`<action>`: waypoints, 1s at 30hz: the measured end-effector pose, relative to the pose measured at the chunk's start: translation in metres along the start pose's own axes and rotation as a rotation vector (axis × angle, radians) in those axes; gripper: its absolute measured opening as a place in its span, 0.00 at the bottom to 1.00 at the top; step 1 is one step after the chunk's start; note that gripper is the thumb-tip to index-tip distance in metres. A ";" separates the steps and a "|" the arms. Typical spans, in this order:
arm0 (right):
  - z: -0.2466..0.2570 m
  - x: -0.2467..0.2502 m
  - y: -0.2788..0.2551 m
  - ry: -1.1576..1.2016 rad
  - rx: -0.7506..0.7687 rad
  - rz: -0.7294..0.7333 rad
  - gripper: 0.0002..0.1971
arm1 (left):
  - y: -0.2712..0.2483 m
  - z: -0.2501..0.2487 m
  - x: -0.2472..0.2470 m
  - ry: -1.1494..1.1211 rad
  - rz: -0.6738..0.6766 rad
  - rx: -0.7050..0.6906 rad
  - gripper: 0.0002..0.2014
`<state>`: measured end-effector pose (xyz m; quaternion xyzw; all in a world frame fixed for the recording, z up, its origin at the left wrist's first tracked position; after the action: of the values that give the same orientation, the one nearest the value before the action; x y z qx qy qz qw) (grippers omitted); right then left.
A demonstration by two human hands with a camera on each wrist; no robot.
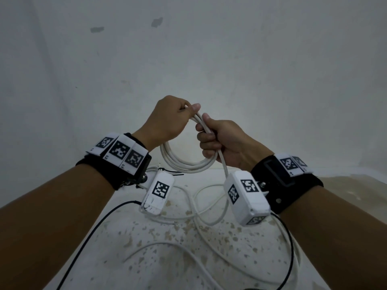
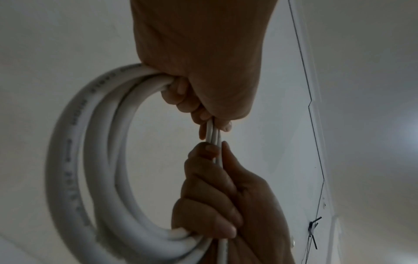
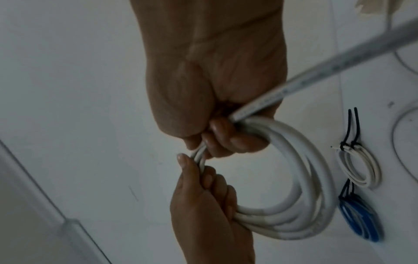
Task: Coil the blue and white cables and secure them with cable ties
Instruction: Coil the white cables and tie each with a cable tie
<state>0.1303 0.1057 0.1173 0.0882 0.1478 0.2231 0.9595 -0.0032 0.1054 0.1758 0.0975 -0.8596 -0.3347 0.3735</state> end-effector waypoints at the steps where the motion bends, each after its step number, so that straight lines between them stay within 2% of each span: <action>1: 0.000 0.000 0.001 -0.029 0.019 -0.046 0.21 | -0.001 0.000 -0.001 -0.007 -0.013 0.006 0.20; 7: -0.002 0.000 0.005 -0.083 0.160 -0.227 0.22 | -0.005 0.006 -0.008 0.038 -0.056 0.023 0.17; 11: 0.007 0.015 0.007 0.168 0.297 -0.445 0.23 | -0.025 0.005 -0.005 0.207 -0.202 0.111 0.21; 12: 0.011 0.021 0.007 0.239 0.340 -0.496 0.23 | -0.037 0.005 -0.010 0.235 -0.115 0.201 0.23; 14: 0.017 0.031 0.008 0.328 0.418 -0.560 0.24 | -0.069 0.007 -0.034 0.149 0.299 0.526 0.33; 15: 0.019 0.032 0.008 0.347 0.443 -0.572 0.24 | -0.086 0.008 -0.048 -0.037 0.502 0.724 0.36; 16: 0.019 0.032 0.008 0.353 0.453 -0.570 0.24 | -0.097 0.008 -0.060 -0.287 0.606 0.899 0.36; 17: 0.018 0.029 0.007 0.355 0.453 -0.559 0.24 | -0.099 0.008 -0.067 -0.559 0.596 1.022 0.34; 18: 0.016 0.025 0.007 0.360 0.446 -0.545 0.23 | -0.094 0.010 -0.070 -0.813 0.487 1.086 0.30; 20: 0.009 0.020 0.007 0.353 0.413 -0.534 0.23 | -0.074 0.019 -0.066 -1.152 0.155 1.095 0.14; 21: 0.005 0.020 0.007 0.337 0.391 -0.539 0.23 | -0.065 0.023 -0.062 -1.215 0.035 1.062 0.09; 23: 0.000 0.022 0.006 0.314 0.352 -0.549 0.24 | -0.055 0.022 -0.053 -1.159 -0.049 0.966 0.13; 27: 0.001 0.029 0.004 0.314 0.323 -0.575 0.24 | -0.053 0.017 -0.049 -0.970 -0.029 0.796 0.10; 30: 0.002 0.033 0.003 0.257 0.333 -0.609 0.24 | -0.049 0.026 -0.049 -0.880 -0.065 0.744 0.13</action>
<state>0.1584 0.1230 0.1115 0.1663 0.3209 -0.0907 0.9280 0.0086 0.1014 0.1028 0.1004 -0.9905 -0.0302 -0.0894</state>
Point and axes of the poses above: each hand's wrist, its own y-axis towards the middle knuckle, its own x-axis out of the back of the hand, z = x × y, the point moved 4 cm from there along y, towards the middle knuckle, and after that the axes turned 8 degrees about x, right-handed, at the moved point
